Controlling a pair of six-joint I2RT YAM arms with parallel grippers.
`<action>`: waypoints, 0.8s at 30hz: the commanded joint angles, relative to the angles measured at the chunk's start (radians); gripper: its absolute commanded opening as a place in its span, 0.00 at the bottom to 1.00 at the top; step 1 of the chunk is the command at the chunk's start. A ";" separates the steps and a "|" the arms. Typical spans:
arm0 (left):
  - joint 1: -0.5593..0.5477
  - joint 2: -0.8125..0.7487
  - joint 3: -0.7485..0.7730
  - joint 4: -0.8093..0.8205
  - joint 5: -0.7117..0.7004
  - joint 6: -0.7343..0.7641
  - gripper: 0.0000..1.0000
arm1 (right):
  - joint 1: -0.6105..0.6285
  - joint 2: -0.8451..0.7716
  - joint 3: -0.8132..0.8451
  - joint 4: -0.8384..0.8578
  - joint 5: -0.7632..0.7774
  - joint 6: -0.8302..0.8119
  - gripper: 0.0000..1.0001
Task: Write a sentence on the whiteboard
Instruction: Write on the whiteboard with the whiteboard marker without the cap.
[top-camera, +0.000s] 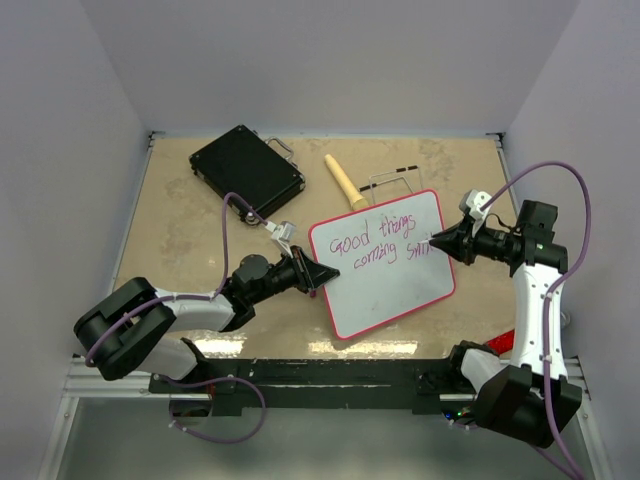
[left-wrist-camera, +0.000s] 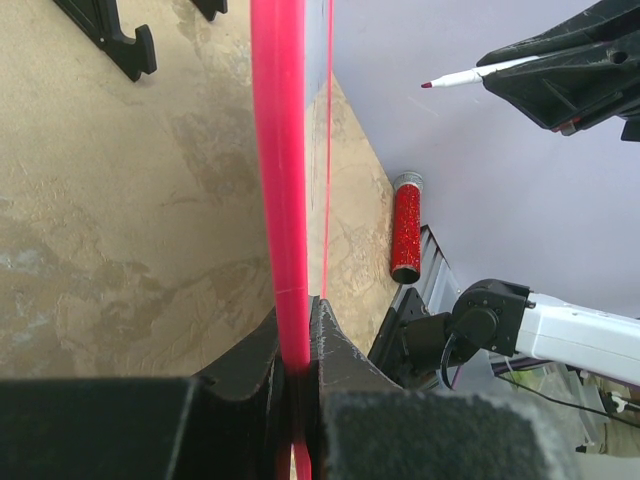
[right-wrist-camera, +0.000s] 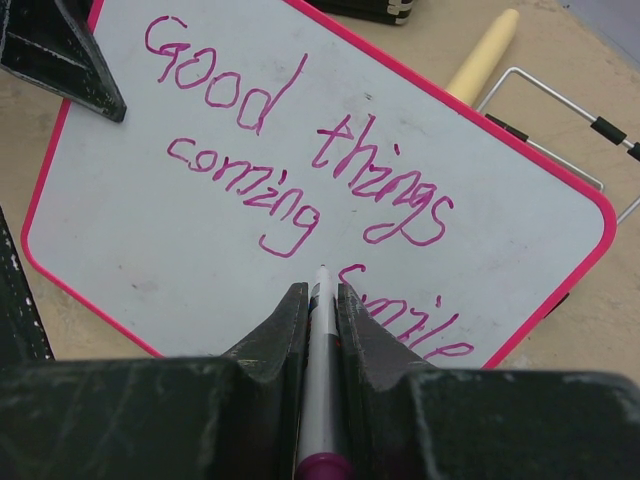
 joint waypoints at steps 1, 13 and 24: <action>-0.002 0.008 -0.006 0.063 0.011 0.039 0.00 | 0.001 0.006 0.001 0.021 -0.033 -0.009 0.00; -0.002 0.008 -0.003 0.071 0.010 0.031 0.00 | 0.001 0.004 0.001 0.023 -0.030 -0.007 0.00; -0.001 0.005 -0.003 0.098 -0.018 0.012 0.00 | 0.001 0.018 0.006 0.012 -0.029 -0.026 0.00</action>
